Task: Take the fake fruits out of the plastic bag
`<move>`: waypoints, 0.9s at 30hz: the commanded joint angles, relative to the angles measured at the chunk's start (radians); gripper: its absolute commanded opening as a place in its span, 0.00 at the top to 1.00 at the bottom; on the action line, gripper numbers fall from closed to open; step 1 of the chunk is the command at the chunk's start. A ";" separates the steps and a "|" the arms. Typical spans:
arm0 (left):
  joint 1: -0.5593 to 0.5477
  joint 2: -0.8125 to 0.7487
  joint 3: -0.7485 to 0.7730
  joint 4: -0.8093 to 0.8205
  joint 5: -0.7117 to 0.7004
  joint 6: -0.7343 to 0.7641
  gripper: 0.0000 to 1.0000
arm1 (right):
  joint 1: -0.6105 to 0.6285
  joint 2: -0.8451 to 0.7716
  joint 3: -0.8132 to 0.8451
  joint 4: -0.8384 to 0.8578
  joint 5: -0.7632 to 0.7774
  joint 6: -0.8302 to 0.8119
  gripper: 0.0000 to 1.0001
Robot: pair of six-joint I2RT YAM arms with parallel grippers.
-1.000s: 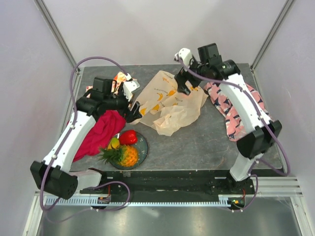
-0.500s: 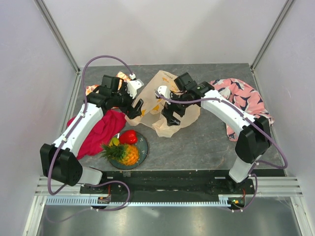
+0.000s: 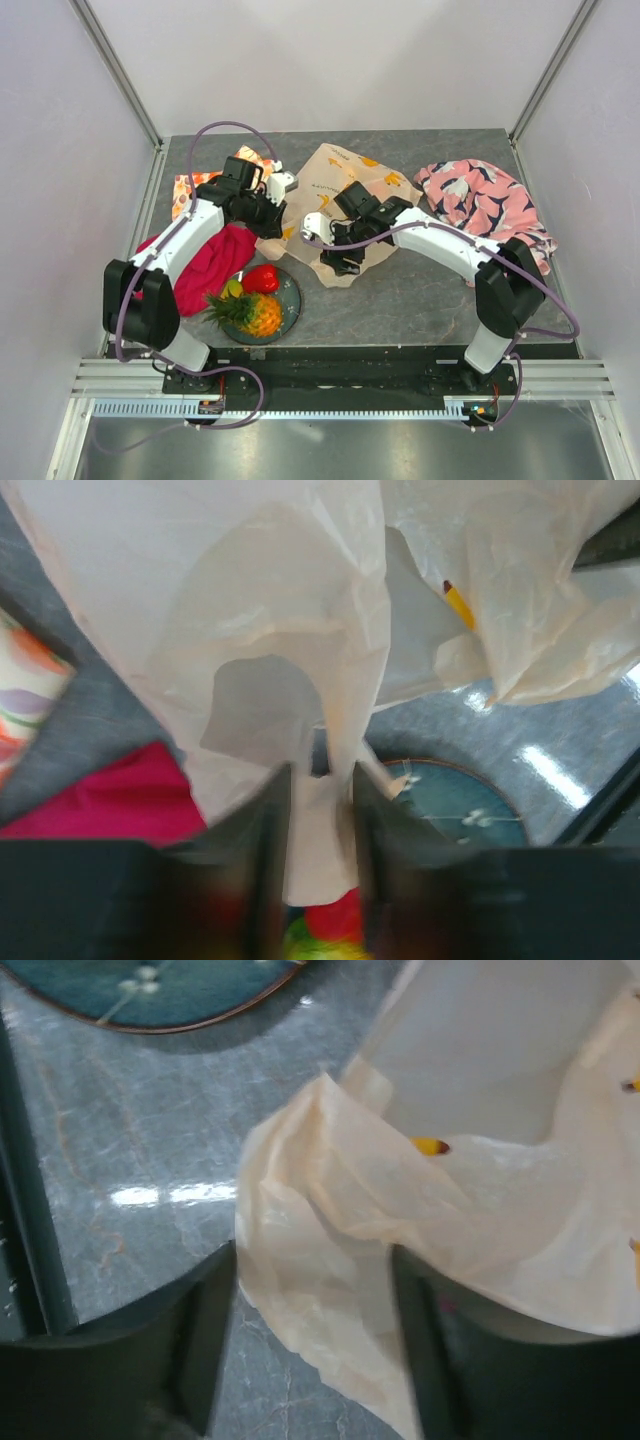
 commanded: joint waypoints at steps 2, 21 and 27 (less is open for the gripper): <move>0.005 0.059 0.114 -0.031 0.076 -0.046 0.98 | -0.011 -0.048 0.021 0.144 0.193 0.043 0.74; 0.002 0.027 0.279 0.087 0.474 -0.445 0.98 | -0.458 -0.477 -0.229 0.057 0.486 0.115 0.89; -0.001 0.044 0.325 0.149 0.536 -0.551 0.98 | -0.474 -0.503 0.112 0.026 0.043 0.202 0.05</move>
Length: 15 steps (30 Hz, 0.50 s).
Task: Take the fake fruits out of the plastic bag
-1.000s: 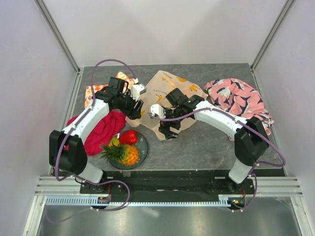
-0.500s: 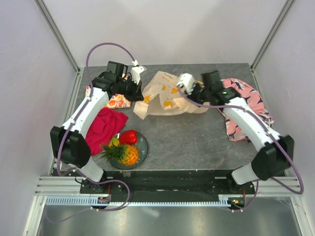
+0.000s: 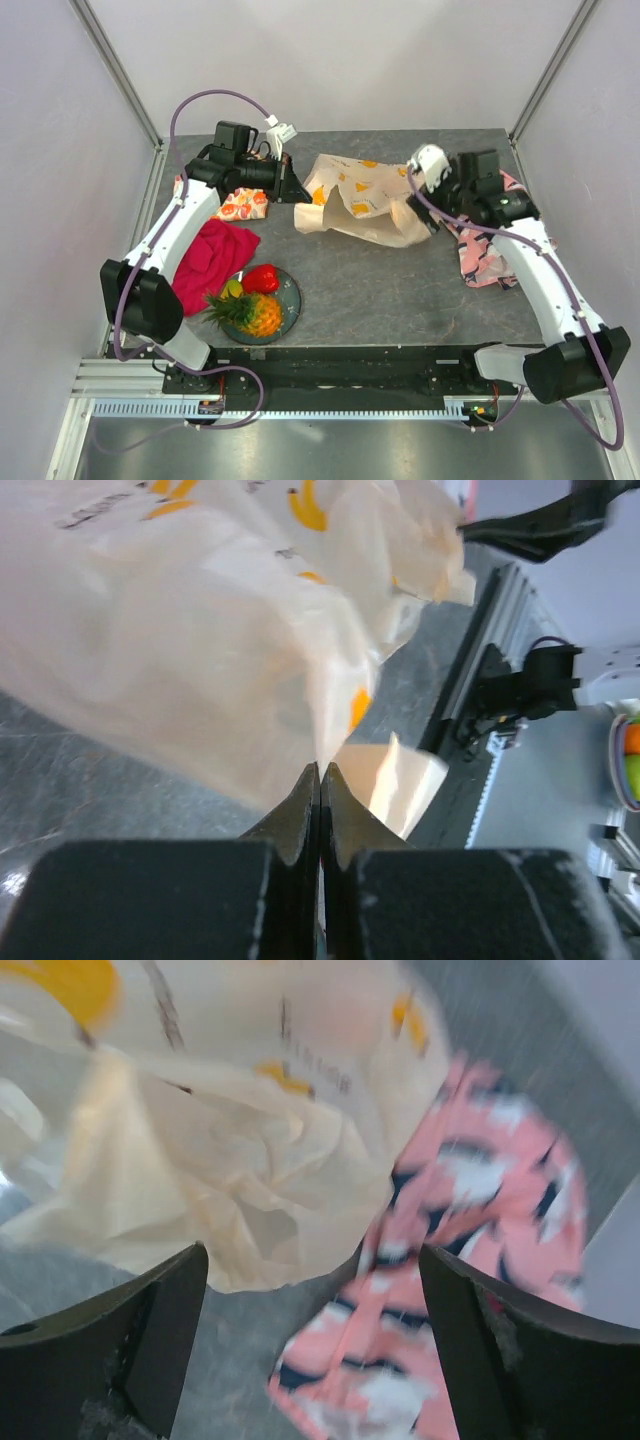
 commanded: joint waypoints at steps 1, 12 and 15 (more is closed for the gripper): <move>-0.004 -0.011 0.046 0.095 0.106 -0.146 0.98 | 0.032 -0.029 0.253 0.075 -0.328 0.107 0.06; -0.004 0.017 0.048 0.143 0.124 -0.218 0.98 | 0.239 0.265 0.322 0.005 -0.513 0.041 0.46; -0.003 0.020 0.049 0.151 0.127 -0.229 0.98 | 0.244 0.328 0.331 0.021 -0.534 0.042 0.49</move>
